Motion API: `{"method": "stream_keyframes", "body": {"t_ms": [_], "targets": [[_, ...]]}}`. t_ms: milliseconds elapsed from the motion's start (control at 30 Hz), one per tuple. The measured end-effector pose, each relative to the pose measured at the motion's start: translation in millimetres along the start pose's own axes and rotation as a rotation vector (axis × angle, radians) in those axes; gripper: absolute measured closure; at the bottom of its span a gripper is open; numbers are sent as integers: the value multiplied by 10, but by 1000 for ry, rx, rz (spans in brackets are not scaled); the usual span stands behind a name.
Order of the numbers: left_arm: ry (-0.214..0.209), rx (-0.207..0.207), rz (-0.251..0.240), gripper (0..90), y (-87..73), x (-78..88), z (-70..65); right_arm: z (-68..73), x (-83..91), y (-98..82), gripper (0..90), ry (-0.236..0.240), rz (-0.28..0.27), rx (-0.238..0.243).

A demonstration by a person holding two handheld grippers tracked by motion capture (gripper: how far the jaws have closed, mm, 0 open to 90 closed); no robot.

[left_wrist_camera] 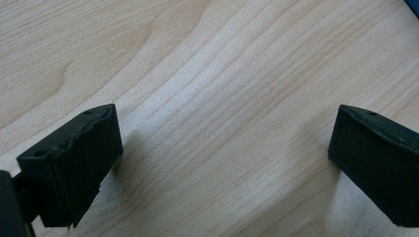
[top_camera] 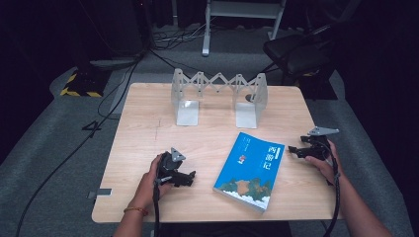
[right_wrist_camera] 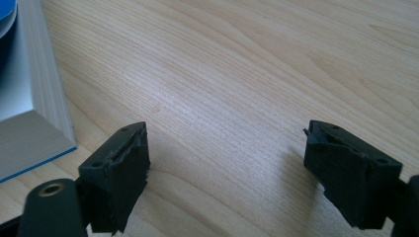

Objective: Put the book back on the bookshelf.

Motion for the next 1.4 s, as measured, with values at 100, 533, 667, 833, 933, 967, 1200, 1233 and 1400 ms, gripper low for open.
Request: {"method": "stream_keyframes", "body": {"t_ms": [100, 533, 667, 833, 933, 967, 1200, 1233, 1400], "targets": [[-6, 6, -5, 6, -5, -1, -4, -1, 4, -4, 177, -1, -1, -1], [-27, -22, 7, 3, -50, 34, -30, 11, 64, -51, 192, -35, 6, -35], [-36, -26, 5, 2, -64, 43, -38, 13, 69, -41, 186, -47, 34, -37], [-72, -64, 19, 2, -118, 84, -75, 172, 187, -94, 185, -65, 73, -48], [-70, -63, 14, 2, -126, 88, -82, 306, 291, -149, 195, -20, 78, -4], [-70, -63, 15, 2, -126, 88, -83, 369, 342, -177, 206, 0, 71, 21], [-88, -76, 22, 2, -119, 84, -77, 724, 514, -159, 225, 141, 39, 226], [-90, -79, 24, 2, -118, 84, -75, 759, 506, -148, 220, 144, 48, 236], [-88, -80, 24, 2, -118, 85, -74, 889, 476, -112, 222, 149, 59, 268]]}}
Point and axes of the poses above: each handheld gripper's, and its own axes: x roughly backward along the jaws, y roughly out of its top, z roughly to its left, the point moved 6 cm from there along -x, roughly forward along the jaws, and after that the axes turned 13 degrees about -y, right-handed, at the moved point
